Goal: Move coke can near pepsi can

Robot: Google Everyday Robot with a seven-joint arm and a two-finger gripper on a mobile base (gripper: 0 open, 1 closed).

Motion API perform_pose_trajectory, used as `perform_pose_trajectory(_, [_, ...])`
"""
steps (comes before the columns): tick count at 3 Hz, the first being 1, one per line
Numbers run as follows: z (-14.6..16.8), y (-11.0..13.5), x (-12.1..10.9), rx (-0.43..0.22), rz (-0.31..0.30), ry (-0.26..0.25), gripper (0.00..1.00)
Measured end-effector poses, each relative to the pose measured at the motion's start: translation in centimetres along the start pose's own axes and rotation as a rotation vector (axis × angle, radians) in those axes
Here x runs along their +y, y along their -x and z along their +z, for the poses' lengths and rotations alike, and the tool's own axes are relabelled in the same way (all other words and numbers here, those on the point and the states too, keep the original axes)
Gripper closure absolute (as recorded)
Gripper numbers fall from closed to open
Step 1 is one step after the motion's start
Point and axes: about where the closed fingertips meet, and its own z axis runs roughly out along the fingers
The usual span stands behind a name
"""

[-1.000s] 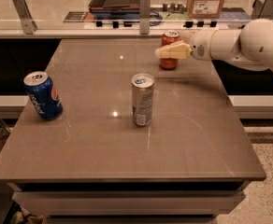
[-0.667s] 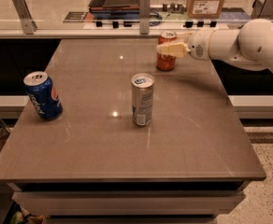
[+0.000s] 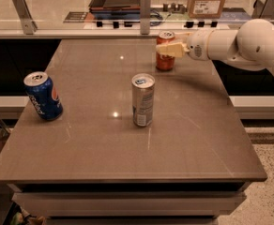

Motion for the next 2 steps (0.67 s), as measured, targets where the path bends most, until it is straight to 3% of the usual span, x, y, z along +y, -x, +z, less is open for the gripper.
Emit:
perform_pose_trajectory(1, [0.25,0.0,0.18,0.0,0.0,0.005,1.0])
perform_pose_trajectory(2, [0.3,0.03,0.23,0.001,0.001,0.007,1.0])
